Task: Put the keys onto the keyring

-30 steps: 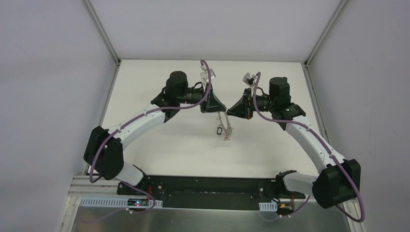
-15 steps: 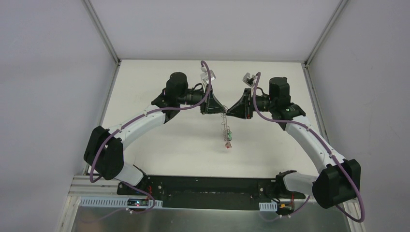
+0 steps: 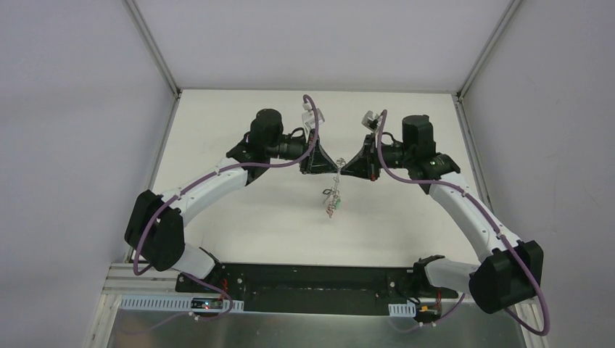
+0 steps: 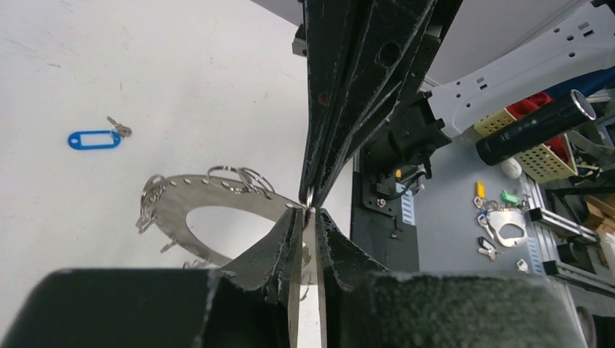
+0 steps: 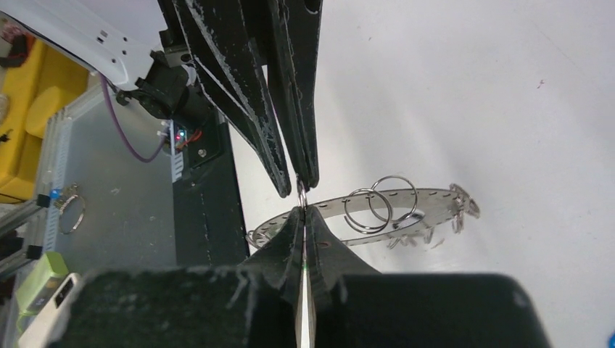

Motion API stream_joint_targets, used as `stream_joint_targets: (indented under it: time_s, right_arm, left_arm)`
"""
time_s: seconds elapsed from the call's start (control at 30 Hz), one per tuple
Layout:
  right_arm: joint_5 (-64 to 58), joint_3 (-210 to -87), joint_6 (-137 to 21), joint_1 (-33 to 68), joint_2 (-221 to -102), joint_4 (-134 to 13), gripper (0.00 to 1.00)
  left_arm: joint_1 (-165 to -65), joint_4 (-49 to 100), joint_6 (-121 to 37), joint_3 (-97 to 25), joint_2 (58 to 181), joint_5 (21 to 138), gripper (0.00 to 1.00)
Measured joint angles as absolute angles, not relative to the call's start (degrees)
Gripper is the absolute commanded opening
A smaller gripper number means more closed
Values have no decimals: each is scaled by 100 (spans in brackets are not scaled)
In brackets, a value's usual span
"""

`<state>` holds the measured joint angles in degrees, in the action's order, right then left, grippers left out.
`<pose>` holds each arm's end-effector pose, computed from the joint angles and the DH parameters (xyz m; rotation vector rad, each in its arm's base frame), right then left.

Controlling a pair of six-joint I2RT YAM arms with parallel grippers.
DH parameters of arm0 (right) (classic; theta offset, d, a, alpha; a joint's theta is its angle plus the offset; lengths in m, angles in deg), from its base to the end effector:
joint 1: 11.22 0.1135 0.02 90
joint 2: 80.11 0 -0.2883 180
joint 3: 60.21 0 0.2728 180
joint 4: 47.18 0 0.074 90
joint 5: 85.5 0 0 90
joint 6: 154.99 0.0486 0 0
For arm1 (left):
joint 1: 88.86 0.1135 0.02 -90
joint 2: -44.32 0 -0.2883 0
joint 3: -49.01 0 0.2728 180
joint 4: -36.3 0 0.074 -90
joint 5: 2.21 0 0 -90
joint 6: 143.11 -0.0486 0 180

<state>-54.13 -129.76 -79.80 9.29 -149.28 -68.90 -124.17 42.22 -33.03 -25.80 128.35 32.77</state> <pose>0.2503 0.1379 0.3486 -1.1795 1.4754 1.0490 0.2716 -0.2411 0.3507 1.0193 1.5230 -1.4799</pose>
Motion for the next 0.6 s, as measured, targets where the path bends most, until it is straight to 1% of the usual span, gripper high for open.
stream_joint_targets:
  time_s: [0.17,0.2,0.23,0.3,0.5,0.6]
  right_arm:
    - [-4992,-13564,-8749,1098,-14930,-7970,0]
    - [-4902,-13719,-8893,1161,-14930,-8169,0]
    - [-4810,-13874,-9037,1235,-14932,-8359,0]
    - [-4664,-14106,-9263,1375,-14945,-8641,0]
    - [-4200,-14539,-9715,1734,-15168,-9395,0]
    - [-3995,-14578,-9785,1814,-15264,-9620,0]
  left_arm:
    - [-12412,3263,-4189,-2773,12662,3331,26]
    - [-12412,3070,-4401,-2840,12618,3362,29]
    - [-12412,2904,-4597,-2902,12575,3399,33]
    - [-12412,2627,-4956,-3028,12503,3432,39]
    - [-12412,2294,-5439,-3159,12452,3434,46]
    - [-12412,2266,-5509,-3159,12452,3404,47]
